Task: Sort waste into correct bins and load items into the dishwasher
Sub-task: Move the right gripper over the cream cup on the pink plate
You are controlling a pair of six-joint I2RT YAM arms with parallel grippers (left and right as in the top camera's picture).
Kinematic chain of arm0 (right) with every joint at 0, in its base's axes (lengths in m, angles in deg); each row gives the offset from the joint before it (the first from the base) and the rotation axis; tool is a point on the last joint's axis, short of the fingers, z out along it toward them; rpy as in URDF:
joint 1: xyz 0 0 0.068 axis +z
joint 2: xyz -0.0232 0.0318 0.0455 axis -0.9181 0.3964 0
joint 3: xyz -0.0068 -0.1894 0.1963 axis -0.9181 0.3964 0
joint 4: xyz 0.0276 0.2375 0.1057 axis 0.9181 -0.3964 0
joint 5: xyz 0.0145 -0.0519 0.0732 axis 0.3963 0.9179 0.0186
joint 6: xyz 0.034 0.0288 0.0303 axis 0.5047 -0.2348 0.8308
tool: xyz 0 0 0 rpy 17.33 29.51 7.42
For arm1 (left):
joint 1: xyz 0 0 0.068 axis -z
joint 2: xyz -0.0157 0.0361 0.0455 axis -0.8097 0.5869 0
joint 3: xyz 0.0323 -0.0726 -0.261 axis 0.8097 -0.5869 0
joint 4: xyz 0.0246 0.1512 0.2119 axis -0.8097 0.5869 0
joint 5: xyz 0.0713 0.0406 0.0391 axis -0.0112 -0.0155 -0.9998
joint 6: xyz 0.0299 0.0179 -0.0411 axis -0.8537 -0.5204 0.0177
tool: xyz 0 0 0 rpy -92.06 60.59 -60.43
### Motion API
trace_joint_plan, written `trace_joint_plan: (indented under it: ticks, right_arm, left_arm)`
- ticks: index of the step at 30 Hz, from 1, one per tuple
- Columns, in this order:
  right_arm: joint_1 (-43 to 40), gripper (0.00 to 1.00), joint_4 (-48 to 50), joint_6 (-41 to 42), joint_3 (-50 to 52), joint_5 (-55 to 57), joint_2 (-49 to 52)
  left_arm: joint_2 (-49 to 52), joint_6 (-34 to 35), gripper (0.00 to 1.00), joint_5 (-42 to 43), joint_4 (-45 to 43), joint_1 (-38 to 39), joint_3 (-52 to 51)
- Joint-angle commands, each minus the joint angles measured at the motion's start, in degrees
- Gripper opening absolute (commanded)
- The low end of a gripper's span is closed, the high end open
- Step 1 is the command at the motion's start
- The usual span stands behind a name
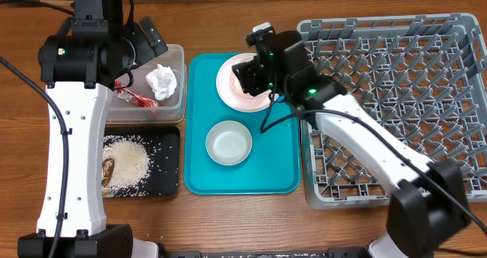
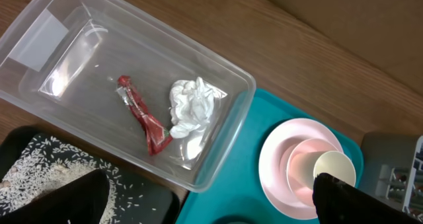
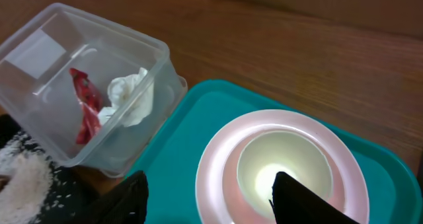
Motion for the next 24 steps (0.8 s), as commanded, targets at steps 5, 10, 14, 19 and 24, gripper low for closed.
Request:
trace_joint_plan:
  ticks: [5,10,14,19,24]
  right_arm:
    - [1.6,0.66,6.4,-6.7,-1.2,2.8,5.9]
    - [1.7,0.68,8.0,-6.7,-1.2,3.1,9.0]
    - [1.7,0.68,6.6,-6.7,-1.2,3.1,11.2]
    - [1.7,0.68,4.7,-6.7,-1.2,3.1,12.4]
    - [1.7,0.68,1.7,-8.8,-1.1,5.3,13.5]
  left_arm:
    - [-0.8,1.1,1.00,0.3,0.0,0.0,1.1]
    - [-0.8,1.1,1.00,0.3,0.0,0.0,1.1]
    - [-0.8,1.1,1.00,0.3,0.0,0.0,1.1]
    - [-0.8,1.1,1.00,0.3,0.0,0.0,1.1]
    - [-0.8,1.1,1.00,0.3,0.0,0.0,1.1]
